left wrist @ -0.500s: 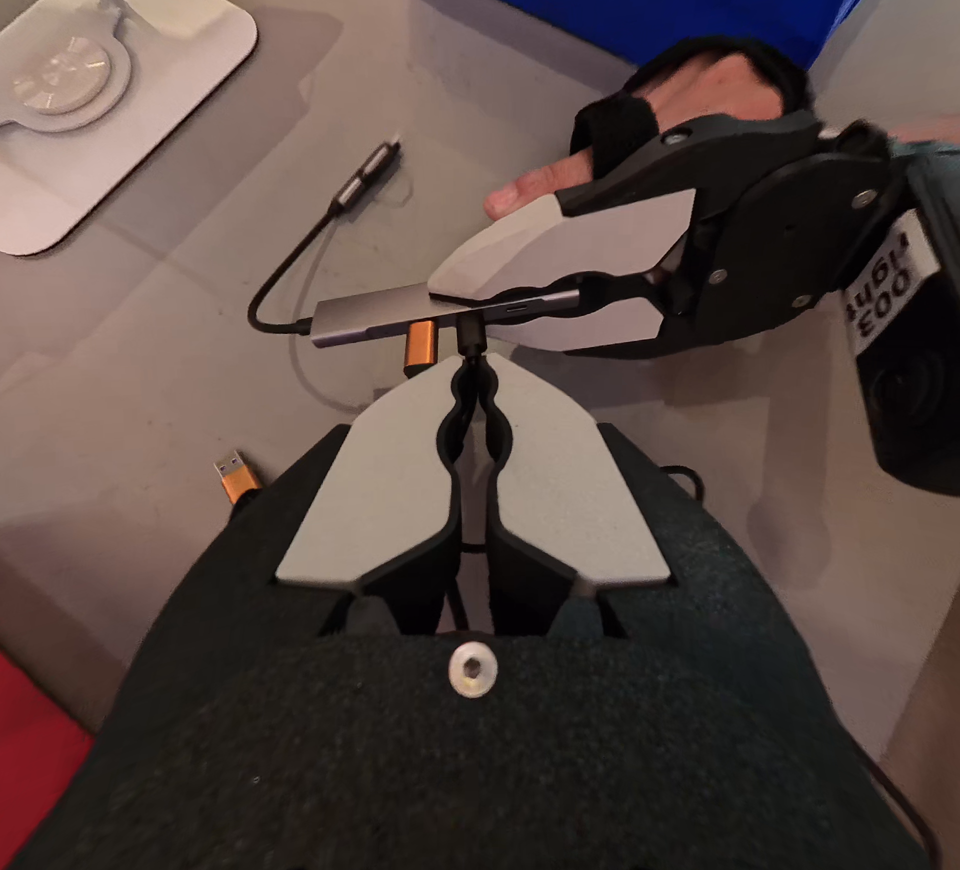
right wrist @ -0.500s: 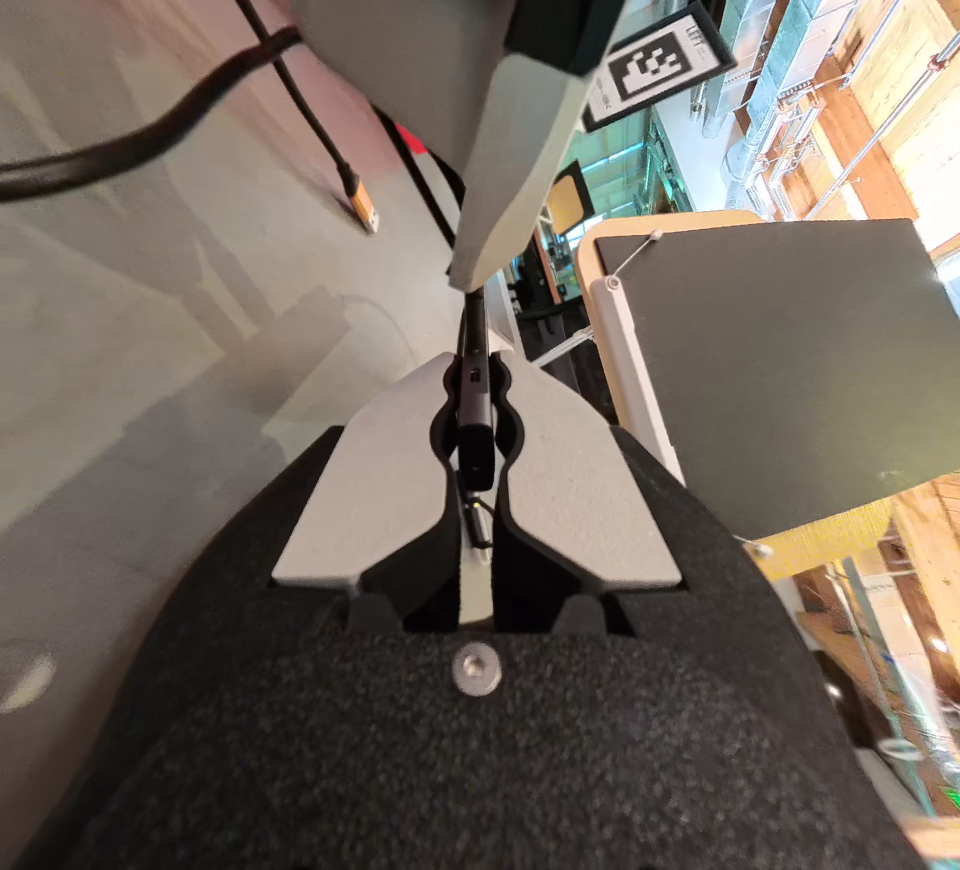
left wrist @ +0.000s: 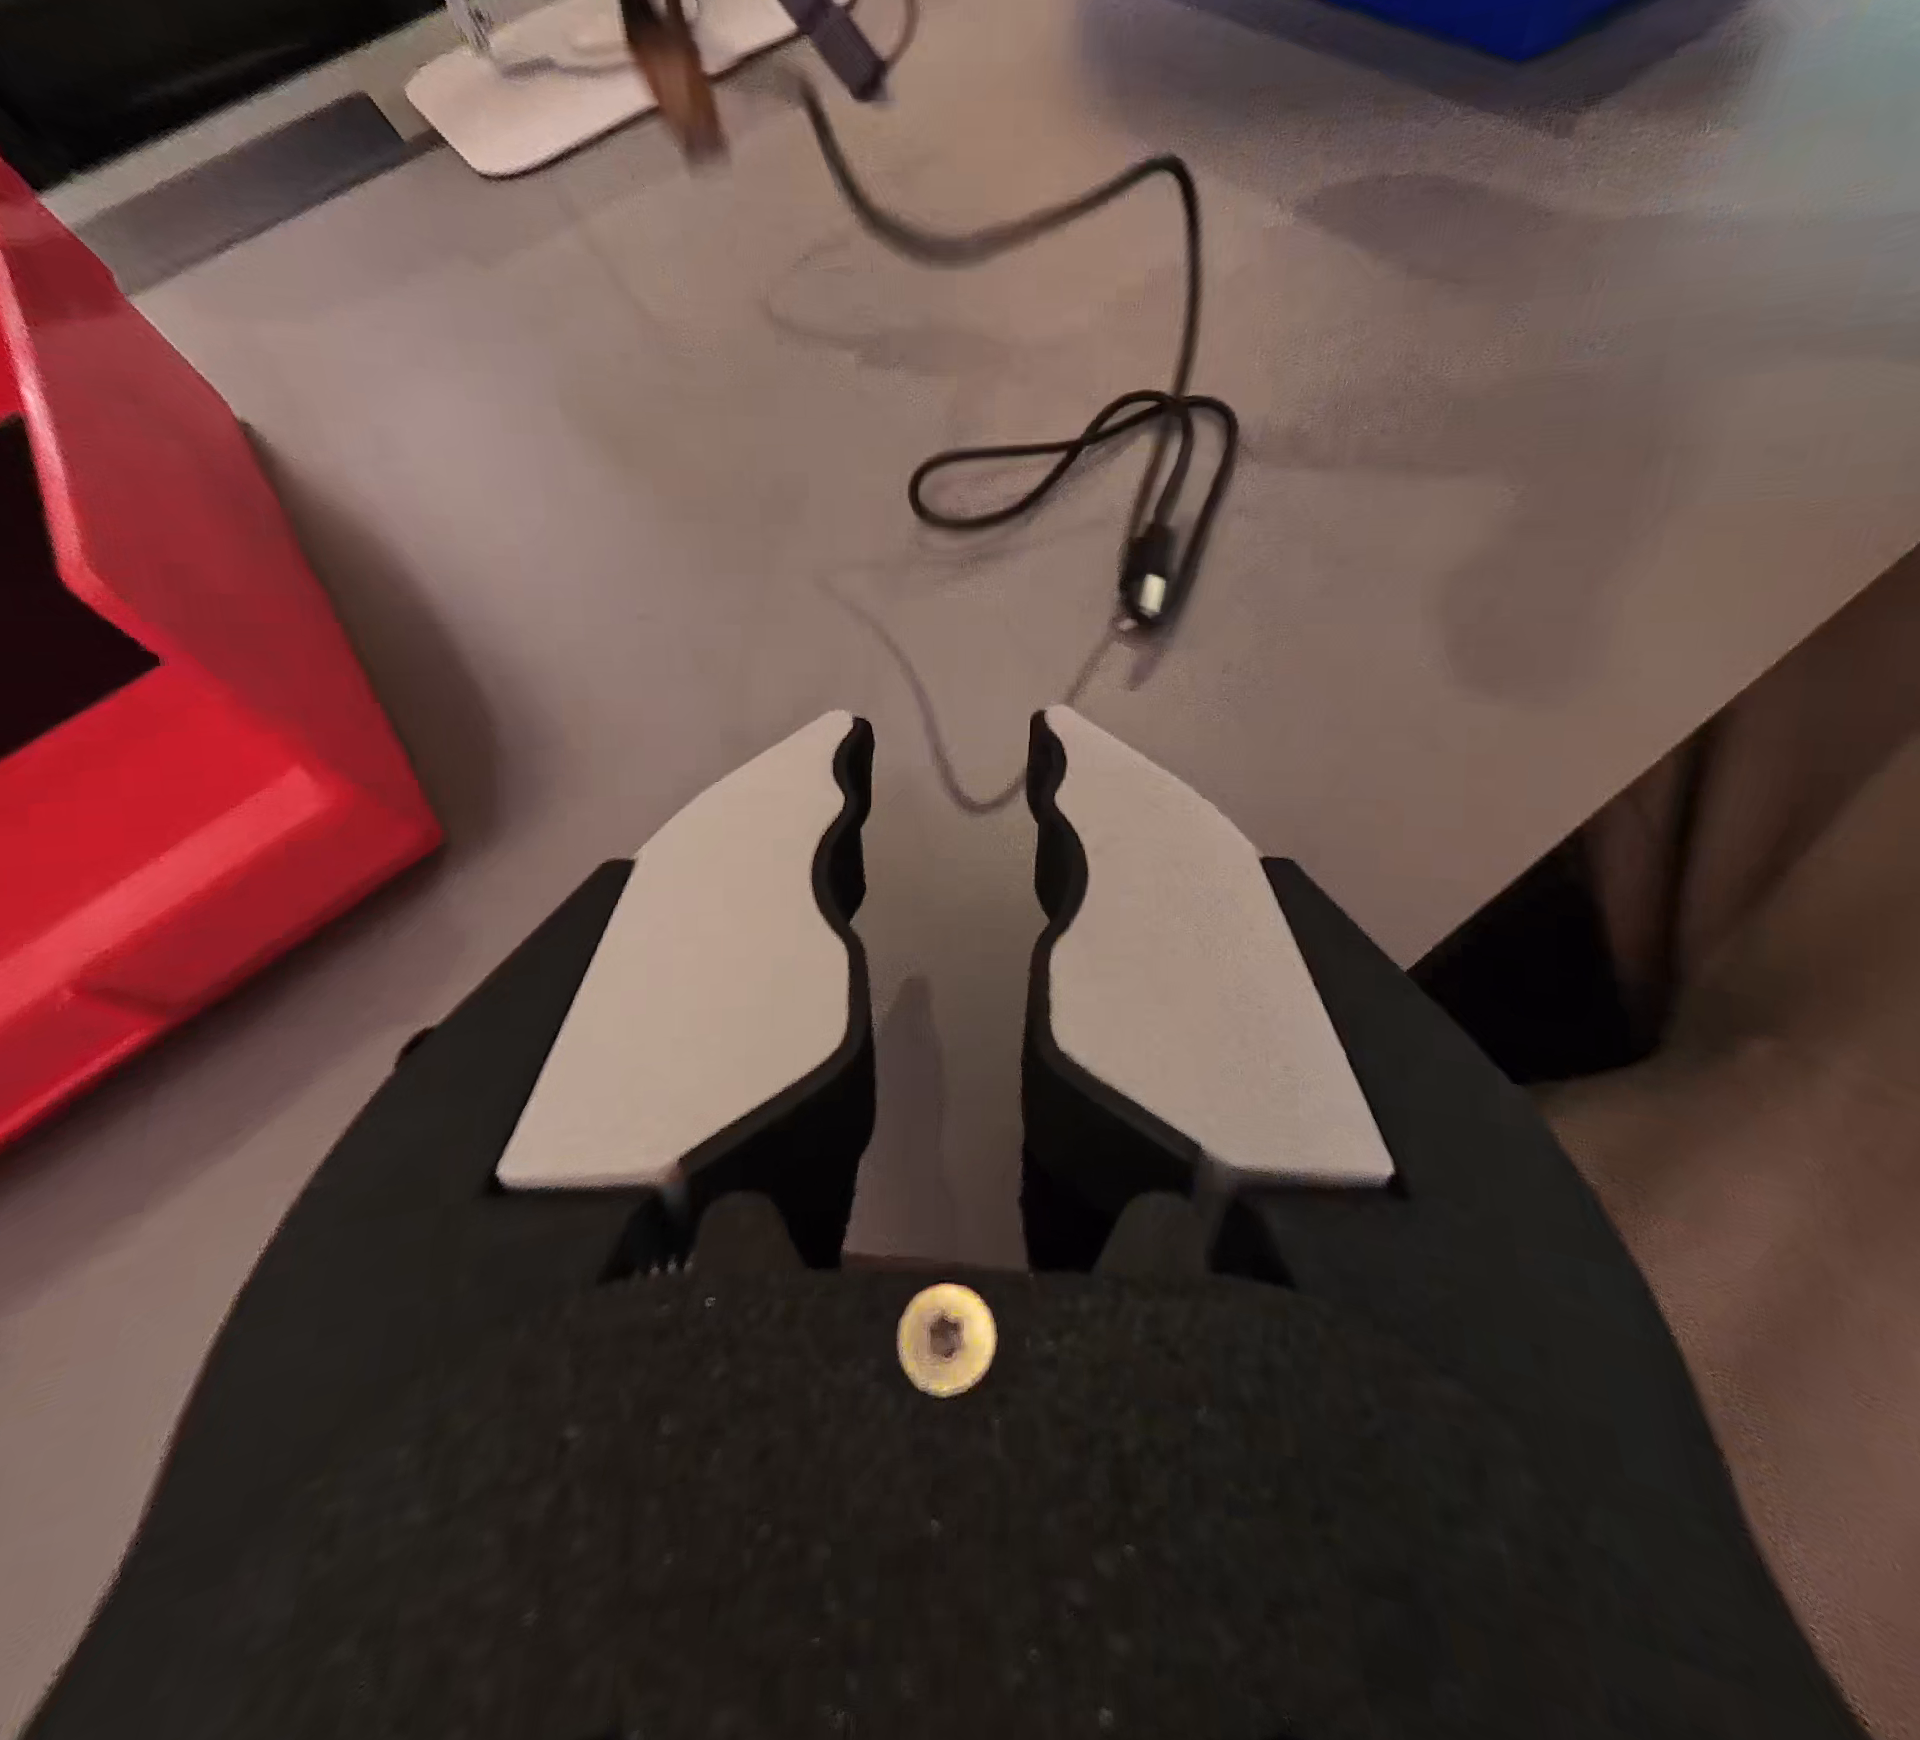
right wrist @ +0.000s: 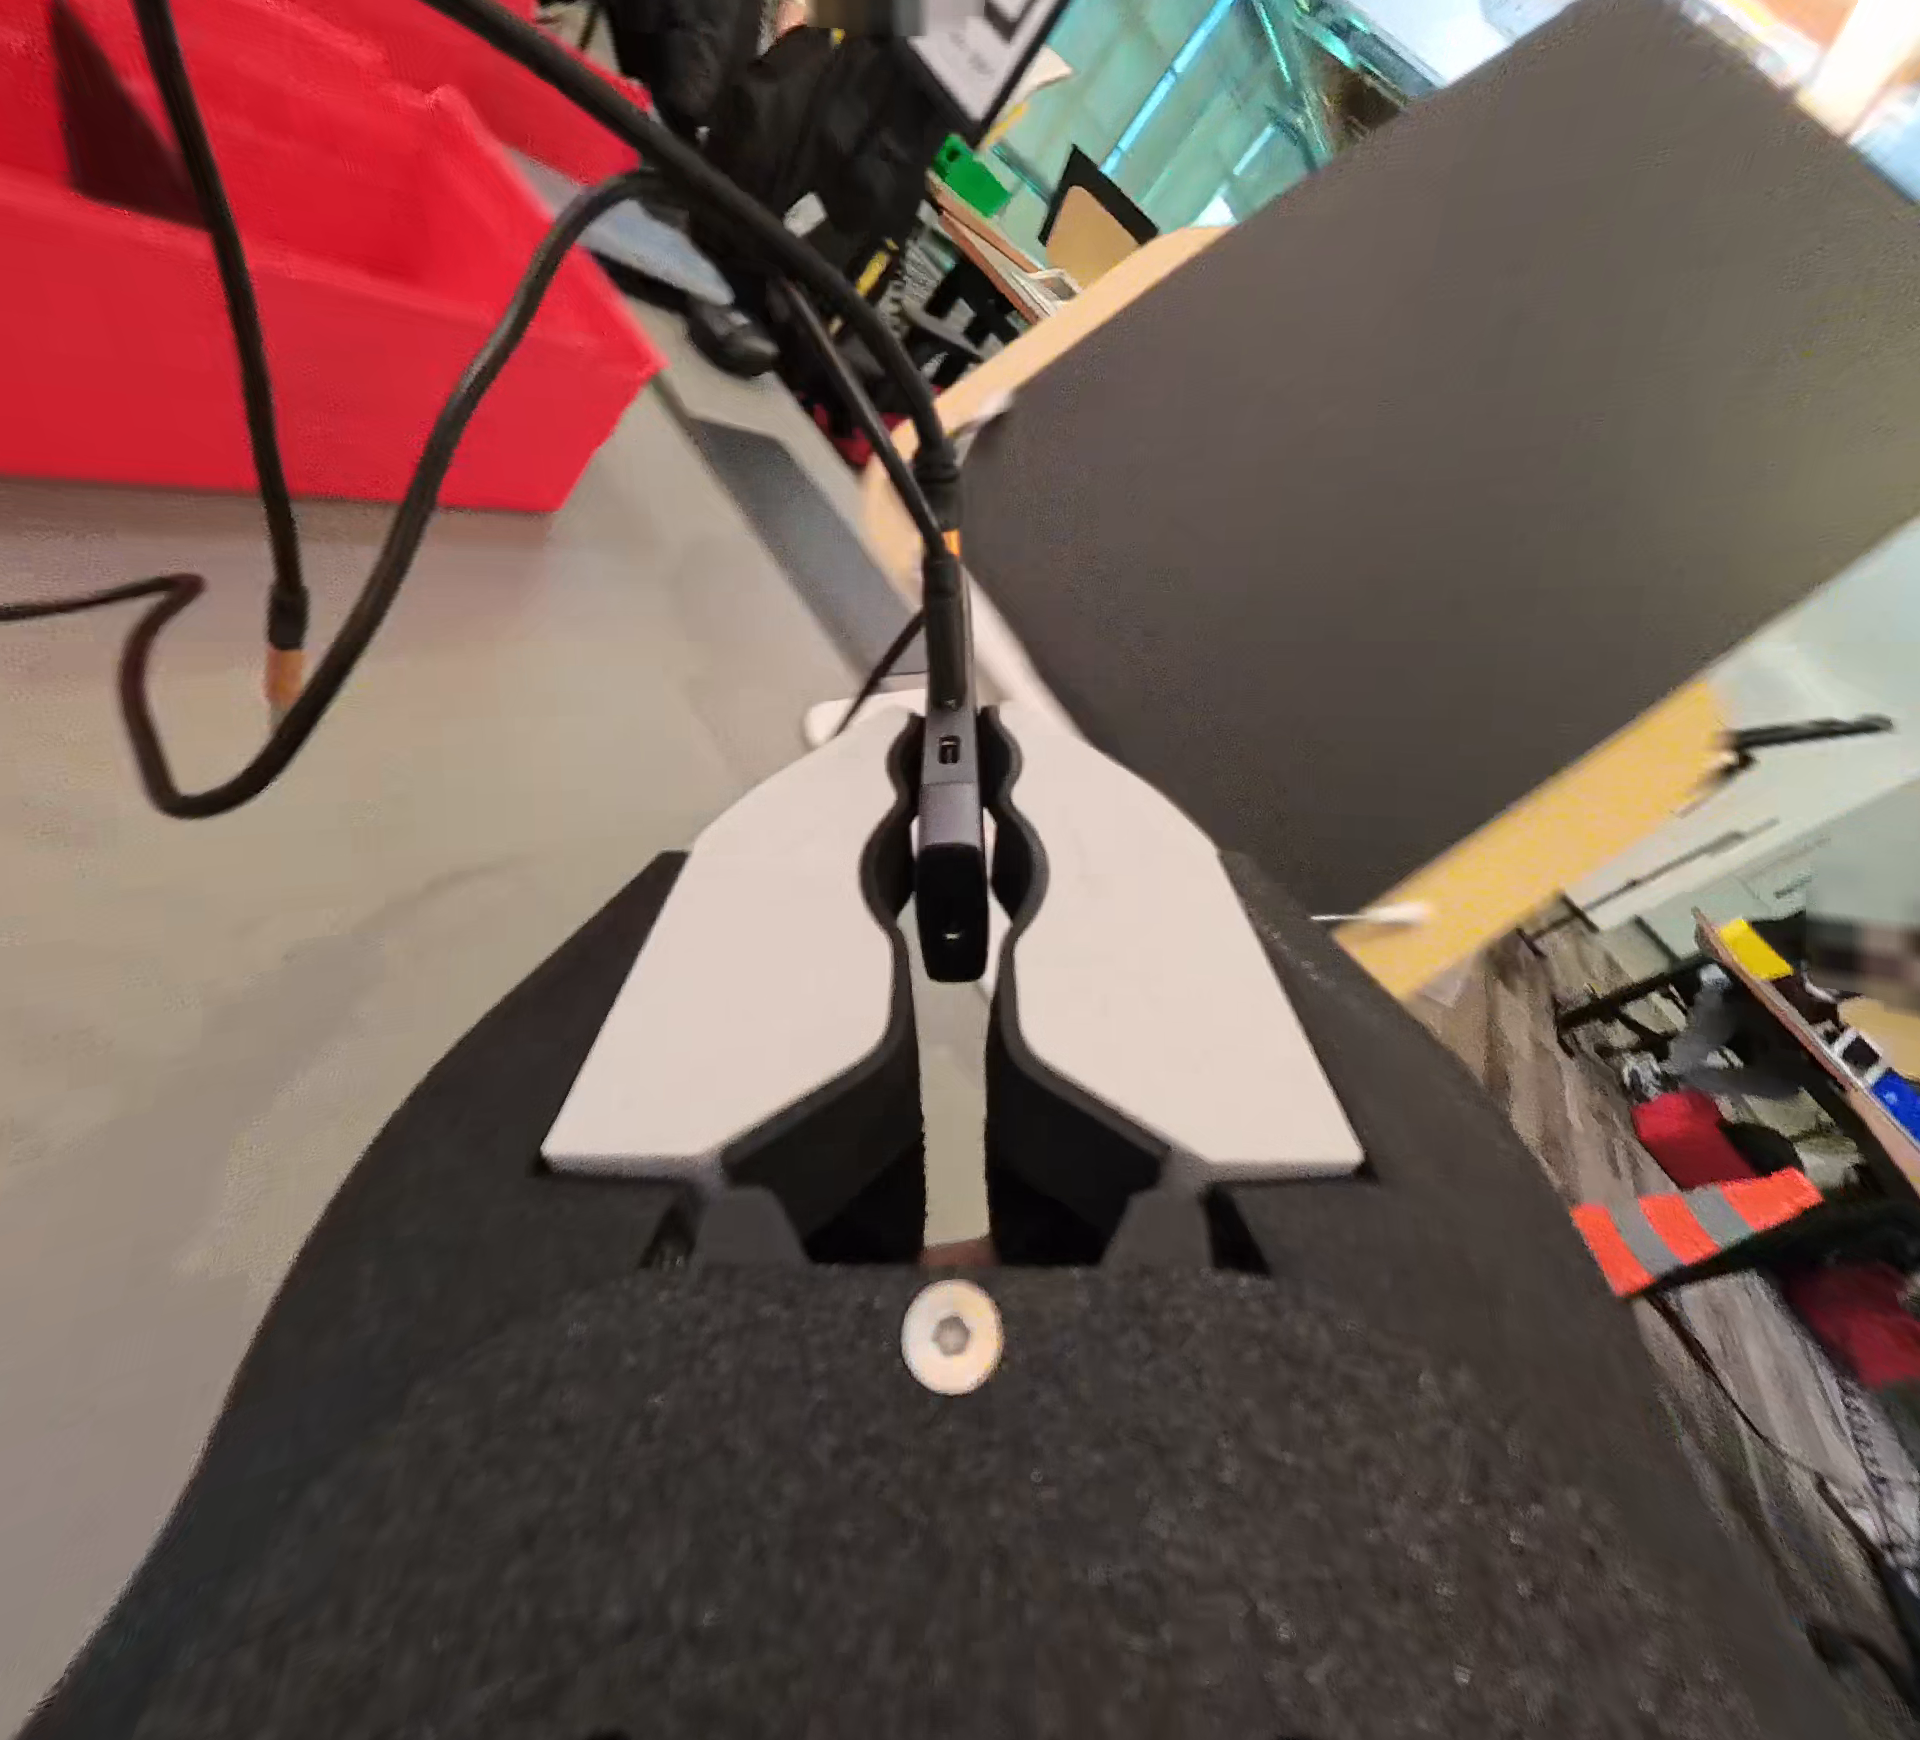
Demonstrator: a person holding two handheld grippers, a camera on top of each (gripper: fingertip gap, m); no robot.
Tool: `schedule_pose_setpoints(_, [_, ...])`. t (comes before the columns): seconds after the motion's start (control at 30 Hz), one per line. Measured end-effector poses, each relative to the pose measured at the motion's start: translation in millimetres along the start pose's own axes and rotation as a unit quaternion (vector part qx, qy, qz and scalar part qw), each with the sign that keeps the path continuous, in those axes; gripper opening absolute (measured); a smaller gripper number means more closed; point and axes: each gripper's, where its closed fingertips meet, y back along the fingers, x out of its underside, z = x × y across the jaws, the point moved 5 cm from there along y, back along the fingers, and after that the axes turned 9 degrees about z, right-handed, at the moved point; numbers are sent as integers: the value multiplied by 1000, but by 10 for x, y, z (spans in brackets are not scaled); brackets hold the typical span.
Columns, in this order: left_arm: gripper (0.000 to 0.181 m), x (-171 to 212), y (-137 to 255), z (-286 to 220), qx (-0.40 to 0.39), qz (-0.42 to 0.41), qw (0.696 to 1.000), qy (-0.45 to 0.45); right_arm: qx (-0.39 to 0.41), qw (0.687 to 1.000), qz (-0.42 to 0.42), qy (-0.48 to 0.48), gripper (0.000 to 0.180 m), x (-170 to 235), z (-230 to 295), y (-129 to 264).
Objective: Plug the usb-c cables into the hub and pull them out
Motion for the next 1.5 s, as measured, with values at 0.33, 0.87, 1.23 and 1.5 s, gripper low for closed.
schedule_pose_setpoints(0.33, [27,-23,35,-85,60,-7,998,26,184,979,92,-12,9,-935,-2738,1232])
schedule_pose_setpoints(0.87, [26,23,-63,-36,75,20,996,52,321,922,160,-148,9,-1468,-4760,2330])
schedule_pose_setpoints(1.23, [26,12,-79,-102,86,24,995,42,266,905,283,-173,9,-369,-4312,1760])
schedule_pose_setpoints(1.5, [26,29,-115,-50,84,30,995,48,251,912,272,-176,9,-445,-4345,1682])
